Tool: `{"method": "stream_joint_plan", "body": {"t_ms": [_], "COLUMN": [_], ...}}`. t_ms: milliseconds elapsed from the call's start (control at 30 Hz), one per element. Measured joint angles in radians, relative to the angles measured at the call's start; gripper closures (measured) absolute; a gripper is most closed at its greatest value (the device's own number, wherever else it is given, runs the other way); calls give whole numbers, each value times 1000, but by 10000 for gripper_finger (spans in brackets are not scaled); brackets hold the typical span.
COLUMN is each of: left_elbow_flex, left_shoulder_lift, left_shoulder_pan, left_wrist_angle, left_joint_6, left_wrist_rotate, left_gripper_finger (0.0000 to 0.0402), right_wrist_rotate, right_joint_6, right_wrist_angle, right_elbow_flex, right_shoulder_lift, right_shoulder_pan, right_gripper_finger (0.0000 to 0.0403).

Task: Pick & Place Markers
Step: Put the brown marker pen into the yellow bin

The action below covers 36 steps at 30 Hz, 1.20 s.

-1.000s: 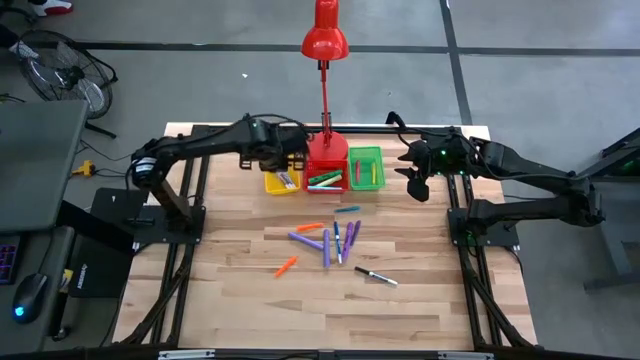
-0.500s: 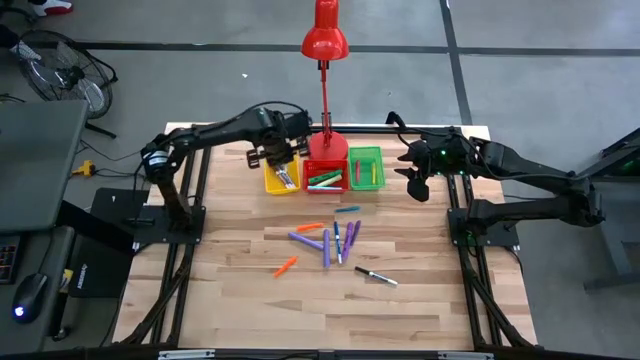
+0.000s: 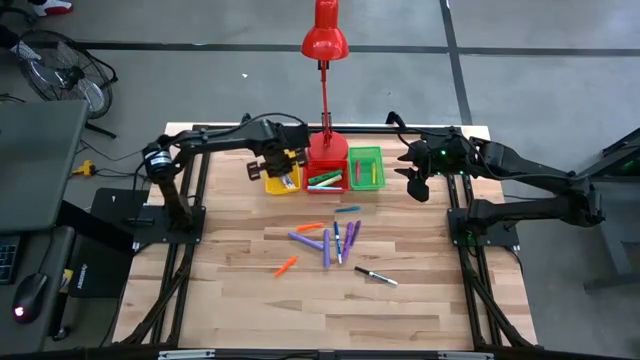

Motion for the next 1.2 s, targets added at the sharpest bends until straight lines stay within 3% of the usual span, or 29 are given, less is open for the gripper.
{"method": "stream_joint_plan", "body": {"t_ms": [133, 333, 667, 900, 1200], "left_elbow_flex": [-35, -41, -107, -115, -115], "left_shoulder_lift": [0, 0, 0, 0, 0], "left_shoulder_pan": [0, 19, 32, 32, 32], "left_wrist_angle": [115, 114, 183, 180, 178], "left_joint_6": [-80, -175, -357, -382, -383], "left_wrist_rotate": [26, 20, 93, 64, 48], "left_gripper_finger": [376, 376, 376, 375, 310], "right_wrist_rotate": [0, 0, 7, 4, 3], "right_joint_6": [2, 8, 8, 16, 5], "right_wrist_angle": [0, 0, 1, 1, 1], "right_elbow_flex": [0, 0, 0, 0, 0], "right_shoulder_lift": [0, 0, 0, 0, 0], "right_shoulder_pan": [0, 0, 0, 0, 0], "right_gripper_finger": [253, 253, 254, 254, 254]}}
